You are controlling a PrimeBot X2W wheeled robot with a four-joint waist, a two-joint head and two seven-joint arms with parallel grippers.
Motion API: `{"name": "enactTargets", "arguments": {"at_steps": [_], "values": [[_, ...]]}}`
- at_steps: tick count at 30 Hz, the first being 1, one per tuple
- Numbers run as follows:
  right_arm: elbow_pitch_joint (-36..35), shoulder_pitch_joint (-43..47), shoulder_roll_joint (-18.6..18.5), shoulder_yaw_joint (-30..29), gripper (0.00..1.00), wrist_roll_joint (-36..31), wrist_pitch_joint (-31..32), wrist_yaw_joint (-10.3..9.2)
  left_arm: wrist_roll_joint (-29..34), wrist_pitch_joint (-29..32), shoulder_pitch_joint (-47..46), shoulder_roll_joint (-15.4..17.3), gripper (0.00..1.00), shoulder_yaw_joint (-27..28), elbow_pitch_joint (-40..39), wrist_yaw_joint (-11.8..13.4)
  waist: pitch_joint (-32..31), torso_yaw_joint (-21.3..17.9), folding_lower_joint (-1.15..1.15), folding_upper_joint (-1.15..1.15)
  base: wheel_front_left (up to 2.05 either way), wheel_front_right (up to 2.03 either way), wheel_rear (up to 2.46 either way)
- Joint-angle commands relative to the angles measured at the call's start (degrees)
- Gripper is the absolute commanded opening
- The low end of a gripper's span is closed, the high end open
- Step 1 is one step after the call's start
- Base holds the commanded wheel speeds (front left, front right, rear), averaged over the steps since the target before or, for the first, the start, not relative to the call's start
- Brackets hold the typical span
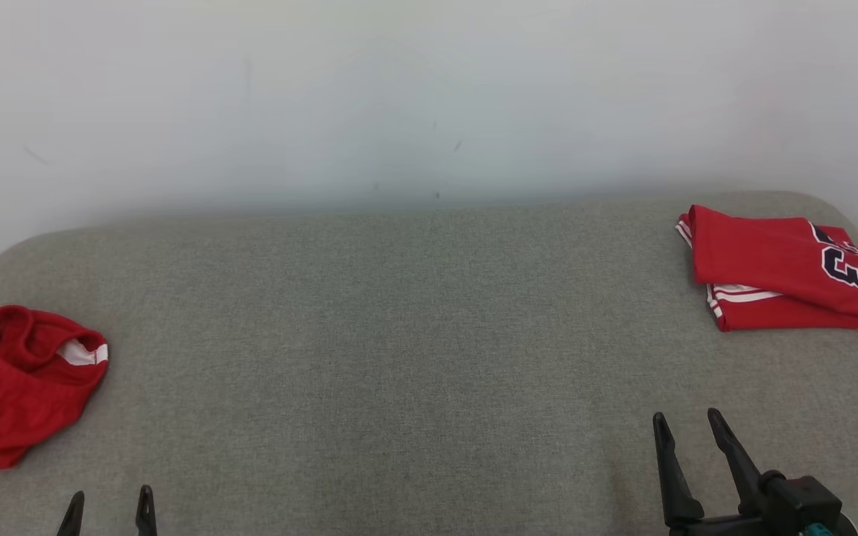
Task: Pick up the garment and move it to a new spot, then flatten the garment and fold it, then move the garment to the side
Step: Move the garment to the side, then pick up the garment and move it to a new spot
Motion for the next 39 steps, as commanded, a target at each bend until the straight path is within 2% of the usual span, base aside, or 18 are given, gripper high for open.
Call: {"name": "enactTargets", "arguments": {"at_steps": [1, 29, 34, 39], "values": [[0.47, 0.75, 0.35, 0.09, 1.00, -0.02, -0.46, -0.15, 0.59, -0.17, 0.70, 0.17, 1.00, -0.02, 0.23, 0.07, -0.22, 0.35, 0.01, 0.00, 0.00, 0.00, 0.00], [2.96, 1.05, 1.83, 0.96, 1.00, -0.74, -1.04, -0.15, 0.55, -0.17, 0.56, 0.32, 1.00, -0.47, 1.18, 0.07, 0.25, 1.03, 0.01, 0.00, 0.00, 0.00, 0.00], [2.78, 1.10, 1.94, 0.81, 1.00, -0.69, -1.04, -0.15, 0.44, -0.17, 0.00, 0.36, 1.00, -0.57, 1.70, 0.07, 0.36, 2.74, 0.01, 0.00, 0.00, 0.00, 0.00], [2.92, 1.94, 2.58, 0.96, 1.00, -0.21, -1.04, -0.15, 0.74, -0.17, -1.08, 0.54, 1.00, -0.36, 2.21, 0.10, 0.38, 6.98, 0.01, 0.00, 0.00, 0.00, 0.00]]}}
